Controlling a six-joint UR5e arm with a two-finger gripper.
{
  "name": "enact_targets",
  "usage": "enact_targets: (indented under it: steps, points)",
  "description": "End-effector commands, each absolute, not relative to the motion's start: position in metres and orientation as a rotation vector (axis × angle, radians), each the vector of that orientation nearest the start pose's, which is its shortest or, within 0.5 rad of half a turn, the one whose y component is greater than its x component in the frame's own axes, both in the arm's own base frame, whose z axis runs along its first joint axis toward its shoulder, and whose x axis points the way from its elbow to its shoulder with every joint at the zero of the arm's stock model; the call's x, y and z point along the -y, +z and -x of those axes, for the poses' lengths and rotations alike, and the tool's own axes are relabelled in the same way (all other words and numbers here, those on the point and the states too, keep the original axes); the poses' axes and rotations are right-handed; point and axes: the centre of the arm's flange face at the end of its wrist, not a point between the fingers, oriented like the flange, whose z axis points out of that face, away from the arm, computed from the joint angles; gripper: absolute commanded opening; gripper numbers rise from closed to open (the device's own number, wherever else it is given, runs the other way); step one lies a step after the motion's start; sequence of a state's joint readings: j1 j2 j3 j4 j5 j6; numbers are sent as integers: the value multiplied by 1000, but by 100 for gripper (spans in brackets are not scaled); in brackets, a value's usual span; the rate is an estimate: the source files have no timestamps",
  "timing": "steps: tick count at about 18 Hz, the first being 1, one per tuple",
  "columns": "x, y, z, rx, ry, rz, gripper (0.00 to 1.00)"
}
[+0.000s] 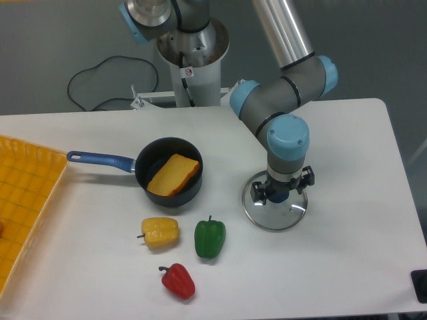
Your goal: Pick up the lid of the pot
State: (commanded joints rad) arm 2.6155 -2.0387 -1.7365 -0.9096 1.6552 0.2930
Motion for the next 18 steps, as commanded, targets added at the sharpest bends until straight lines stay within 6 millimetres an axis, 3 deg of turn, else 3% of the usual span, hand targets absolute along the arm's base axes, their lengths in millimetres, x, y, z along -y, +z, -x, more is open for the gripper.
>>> enact_targets:
  steps: [7, 15, 18]
  points:
    - [-416, 212, 459, 1197, 129, 2937, 100]
    - [-414, 206, 455, 1195, 116, 2953, 93]
    - [-415, 208, 455, 1187, 121, 2954, 84]
